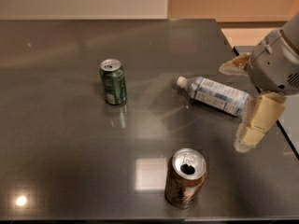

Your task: Move orange can near green can

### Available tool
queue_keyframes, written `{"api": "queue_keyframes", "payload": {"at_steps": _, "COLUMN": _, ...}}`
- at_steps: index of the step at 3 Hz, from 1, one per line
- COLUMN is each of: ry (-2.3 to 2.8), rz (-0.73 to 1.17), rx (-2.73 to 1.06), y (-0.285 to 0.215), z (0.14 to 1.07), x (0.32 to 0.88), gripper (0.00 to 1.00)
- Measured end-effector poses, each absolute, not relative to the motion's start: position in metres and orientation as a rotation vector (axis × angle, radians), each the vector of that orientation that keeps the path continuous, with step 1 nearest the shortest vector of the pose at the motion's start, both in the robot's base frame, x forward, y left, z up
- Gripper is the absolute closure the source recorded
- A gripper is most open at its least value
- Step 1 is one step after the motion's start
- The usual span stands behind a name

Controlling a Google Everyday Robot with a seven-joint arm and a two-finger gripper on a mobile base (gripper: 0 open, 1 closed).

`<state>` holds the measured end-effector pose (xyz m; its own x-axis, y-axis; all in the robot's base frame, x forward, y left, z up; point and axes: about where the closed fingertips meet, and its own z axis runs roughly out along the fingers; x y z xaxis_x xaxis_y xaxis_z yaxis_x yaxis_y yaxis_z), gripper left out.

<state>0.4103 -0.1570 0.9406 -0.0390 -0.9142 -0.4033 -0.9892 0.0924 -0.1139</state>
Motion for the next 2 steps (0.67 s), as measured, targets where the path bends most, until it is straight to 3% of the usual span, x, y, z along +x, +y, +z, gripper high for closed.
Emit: {"api": "queue_keyframes", "payload": {"at_steps": 2, "ry": 1.761, "rz": 0.559, "rx": -1.987, "y": -0.125, "z": 0.918, "x": 0.363, "gripper": 0.0}}
